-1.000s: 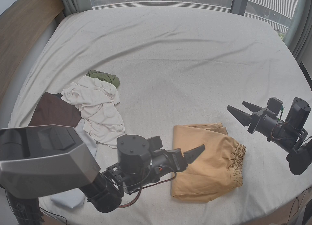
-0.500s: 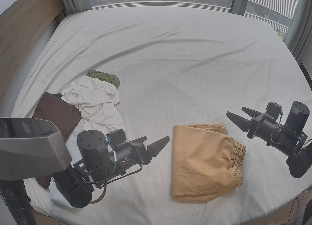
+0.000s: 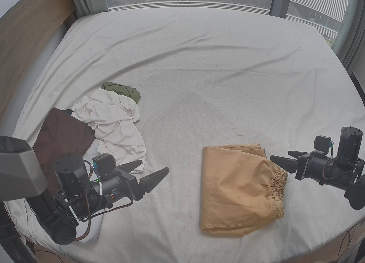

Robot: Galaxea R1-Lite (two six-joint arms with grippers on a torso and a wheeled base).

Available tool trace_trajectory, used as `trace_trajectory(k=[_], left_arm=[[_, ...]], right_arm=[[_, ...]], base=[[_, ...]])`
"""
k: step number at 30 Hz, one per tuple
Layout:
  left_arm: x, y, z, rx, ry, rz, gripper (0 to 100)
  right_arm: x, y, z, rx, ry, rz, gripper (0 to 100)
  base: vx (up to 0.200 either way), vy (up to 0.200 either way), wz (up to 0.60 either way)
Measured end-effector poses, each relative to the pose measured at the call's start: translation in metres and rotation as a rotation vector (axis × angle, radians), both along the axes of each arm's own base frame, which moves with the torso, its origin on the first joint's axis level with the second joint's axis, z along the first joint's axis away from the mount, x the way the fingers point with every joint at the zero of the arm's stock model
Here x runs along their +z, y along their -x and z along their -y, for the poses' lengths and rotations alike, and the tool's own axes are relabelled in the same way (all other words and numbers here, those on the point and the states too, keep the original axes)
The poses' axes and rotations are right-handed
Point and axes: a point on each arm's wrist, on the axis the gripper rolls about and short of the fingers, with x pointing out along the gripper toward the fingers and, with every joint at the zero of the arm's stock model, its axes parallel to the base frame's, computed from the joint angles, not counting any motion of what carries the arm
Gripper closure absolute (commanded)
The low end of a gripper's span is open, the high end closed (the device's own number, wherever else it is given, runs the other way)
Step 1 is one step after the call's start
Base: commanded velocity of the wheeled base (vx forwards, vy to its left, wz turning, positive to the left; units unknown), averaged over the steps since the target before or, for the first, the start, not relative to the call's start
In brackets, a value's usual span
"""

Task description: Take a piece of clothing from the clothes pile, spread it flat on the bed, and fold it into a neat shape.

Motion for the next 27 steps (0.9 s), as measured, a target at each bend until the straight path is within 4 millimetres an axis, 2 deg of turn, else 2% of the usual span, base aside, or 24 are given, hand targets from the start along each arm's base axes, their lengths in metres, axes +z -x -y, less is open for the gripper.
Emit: trace_trajectory(k=[6,13,27], left_arm=[[-0.004,0.004,-0.011,0.005,-0.130,0.075,0],[-0.015,0.005,-0.026,0.018,-0.284,0.122,0],[-0.027,0.007,-0.037,-0.018,-0.349,0.104,0]], right_arm=[[0.004,0.007,0.011,-0.039,0.009,-0.025,0],[-0.002,0.012,0.022,-0.074,0.050,-0.082,0],[-0.024,0.022,0.031,-0.069,0.136,-0.238,0]], base=[[0.000,0.000,0.00],[0.000,0.000,0.00],[0.000,0.000,0.00]])
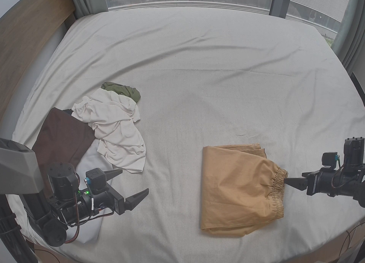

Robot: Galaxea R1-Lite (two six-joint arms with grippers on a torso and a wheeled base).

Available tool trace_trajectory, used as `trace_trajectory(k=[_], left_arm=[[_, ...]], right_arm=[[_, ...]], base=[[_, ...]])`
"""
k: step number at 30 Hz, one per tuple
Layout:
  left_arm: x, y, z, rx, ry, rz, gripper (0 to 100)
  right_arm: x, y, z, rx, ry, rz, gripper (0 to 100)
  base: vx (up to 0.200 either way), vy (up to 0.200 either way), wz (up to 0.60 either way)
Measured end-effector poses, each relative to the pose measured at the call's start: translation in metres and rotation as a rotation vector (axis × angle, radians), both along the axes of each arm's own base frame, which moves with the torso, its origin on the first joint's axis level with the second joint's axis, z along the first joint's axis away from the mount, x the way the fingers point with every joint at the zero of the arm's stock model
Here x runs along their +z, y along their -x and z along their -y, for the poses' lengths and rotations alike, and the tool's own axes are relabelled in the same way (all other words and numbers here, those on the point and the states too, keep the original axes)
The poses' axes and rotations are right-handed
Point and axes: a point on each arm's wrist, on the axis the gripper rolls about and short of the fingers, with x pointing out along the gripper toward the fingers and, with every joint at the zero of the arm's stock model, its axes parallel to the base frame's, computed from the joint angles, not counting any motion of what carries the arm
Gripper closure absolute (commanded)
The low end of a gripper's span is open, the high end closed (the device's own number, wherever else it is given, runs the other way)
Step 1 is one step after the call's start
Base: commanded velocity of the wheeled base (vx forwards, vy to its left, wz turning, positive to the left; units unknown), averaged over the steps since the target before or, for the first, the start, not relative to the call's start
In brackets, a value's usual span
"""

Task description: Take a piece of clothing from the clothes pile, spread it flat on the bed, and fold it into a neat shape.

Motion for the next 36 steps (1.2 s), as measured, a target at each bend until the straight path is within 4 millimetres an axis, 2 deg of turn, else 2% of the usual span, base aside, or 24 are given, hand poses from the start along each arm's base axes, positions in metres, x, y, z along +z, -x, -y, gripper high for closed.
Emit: trace_trajectory(k=[17,30,36], left_arm=[[-0.007,0.002,-0.003,-0.005,-0.021,-0.025,0],[-0.012,0.004,-0.001,-0.016,-0.030,-0.051,0],[-0.013,0.005,-0.001,-0.017,-0.032,-0.058,0]], right_arm=[[-0.045,0.000,0.002,0.044,0.007,-0.215,0],[-0.066,-0.007,0.000,0.085,-0.036,-0.309,0],[-0.072,-0.015,-0.001,0.096,-0.046,-0.273,0]], base=[[0.000,0.000,0.00],[0.000,0.000,0.00],[0.000,0.000,0.00]])
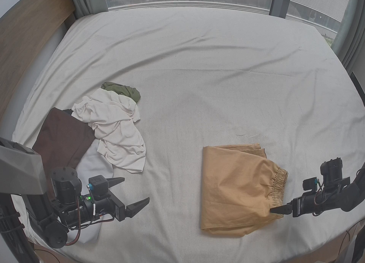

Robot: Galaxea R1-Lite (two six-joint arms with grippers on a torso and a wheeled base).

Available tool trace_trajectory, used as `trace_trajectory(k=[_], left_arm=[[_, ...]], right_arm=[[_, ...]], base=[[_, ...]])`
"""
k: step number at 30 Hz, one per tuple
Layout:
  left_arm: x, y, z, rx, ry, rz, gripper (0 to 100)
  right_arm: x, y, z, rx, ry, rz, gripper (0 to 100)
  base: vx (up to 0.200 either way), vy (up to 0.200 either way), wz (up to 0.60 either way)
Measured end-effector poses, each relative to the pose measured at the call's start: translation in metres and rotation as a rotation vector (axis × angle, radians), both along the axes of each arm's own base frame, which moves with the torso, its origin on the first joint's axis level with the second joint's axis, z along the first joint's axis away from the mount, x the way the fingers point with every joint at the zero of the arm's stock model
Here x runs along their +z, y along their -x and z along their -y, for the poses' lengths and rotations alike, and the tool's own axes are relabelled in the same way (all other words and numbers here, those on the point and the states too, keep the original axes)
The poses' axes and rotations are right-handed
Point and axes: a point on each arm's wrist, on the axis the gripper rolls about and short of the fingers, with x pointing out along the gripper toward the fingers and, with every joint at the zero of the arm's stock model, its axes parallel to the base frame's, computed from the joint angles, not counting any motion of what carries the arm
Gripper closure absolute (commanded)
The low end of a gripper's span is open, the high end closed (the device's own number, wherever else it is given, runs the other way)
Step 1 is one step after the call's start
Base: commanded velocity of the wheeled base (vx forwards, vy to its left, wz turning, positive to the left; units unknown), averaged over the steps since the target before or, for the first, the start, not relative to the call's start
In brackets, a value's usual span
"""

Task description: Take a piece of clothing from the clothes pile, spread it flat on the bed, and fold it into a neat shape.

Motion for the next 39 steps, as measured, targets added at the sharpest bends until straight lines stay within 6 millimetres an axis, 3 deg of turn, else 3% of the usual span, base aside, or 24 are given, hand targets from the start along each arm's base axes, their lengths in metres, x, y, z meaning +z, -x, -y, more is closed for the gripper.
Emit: trace_trajectory(k=[11,39], left_arm=[[-0.001,0.003,-0.001,-0.002,-0.003,-0.009,0],[0.000,0.005,0.000,-0.006,-0.004,-0.012,0]], right_arm=[[-0.019,-0.005,-0.004,0.048,-0.055,-0.049,0],[-0.031,-0.018,-0.028,0.097,-0.201,-0.003,0]], base=[[0.000,0.000,0.00],[0.000,0.000,0.00]])
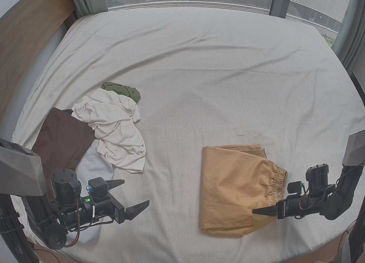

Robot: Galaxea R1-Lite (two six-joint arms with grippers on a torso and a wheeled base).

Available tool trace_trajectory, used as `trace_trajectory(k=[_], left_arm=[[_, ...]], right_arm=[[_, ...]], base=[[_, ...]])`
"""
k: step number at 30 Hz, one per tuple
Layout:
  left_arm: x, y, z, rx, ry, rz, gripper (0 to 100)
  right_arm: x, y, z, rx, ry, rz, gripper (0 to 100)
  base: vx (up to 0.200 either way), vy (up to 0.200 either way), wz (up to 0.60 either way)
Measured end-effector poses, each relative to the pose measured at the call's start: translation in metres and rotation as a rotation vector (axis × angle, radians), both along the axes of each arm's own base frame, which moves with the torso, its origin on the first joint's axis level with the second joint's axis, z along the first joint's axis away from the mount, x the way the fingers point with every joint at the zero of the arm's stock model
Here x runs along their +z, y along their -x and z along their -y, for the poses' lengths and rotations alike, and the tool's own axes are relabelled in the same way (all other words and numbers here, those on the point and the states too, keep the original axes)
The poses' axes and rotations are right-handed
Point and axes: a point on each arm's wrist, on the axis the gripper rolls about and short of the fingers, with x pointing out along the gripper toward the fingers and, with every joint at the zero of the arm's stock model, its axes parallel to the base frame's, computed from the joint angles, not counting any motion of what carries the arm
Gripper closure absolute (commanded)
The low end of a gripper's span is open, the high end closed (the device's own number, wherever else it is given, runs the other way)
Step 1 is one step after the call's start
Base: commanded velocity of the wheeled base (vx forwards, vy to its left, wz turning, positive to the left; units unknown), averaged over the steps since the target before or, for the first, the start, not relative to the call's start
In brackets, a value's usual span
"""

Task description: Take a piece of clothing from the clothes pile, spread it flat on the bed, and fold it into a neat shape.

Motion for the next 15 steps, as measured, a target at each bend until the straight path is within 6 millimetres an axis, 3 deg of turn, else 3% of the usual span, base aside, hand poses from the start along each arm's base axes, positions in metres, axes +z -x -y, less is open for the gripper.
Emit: trace_trajectory(k=[6,7,15], left_arm=[[-0.0003,0.0008,-0.0002,0.000,-0.001,-0.003,0],[-0.0003,0.0009,-0.0001,-0.001,-0.001,-0.003,0],[-0.0004,0.0011,0.0000,-0.001,-0.001,-0.004,0]], right_arm=[[-0.0016,0.0006,-0.0016,0.007,0.000,-0.006,0],[-0.0020,0.0007,-0.0016,0.006,0.000,-0.008,100],[-0.0040,0.0013,-0.0018,0.008,0.003,-0.017,100]], base=[[0.000,0.000,0.00],[0.000,0.000,0.00],[0.000,0.000,0.00]])
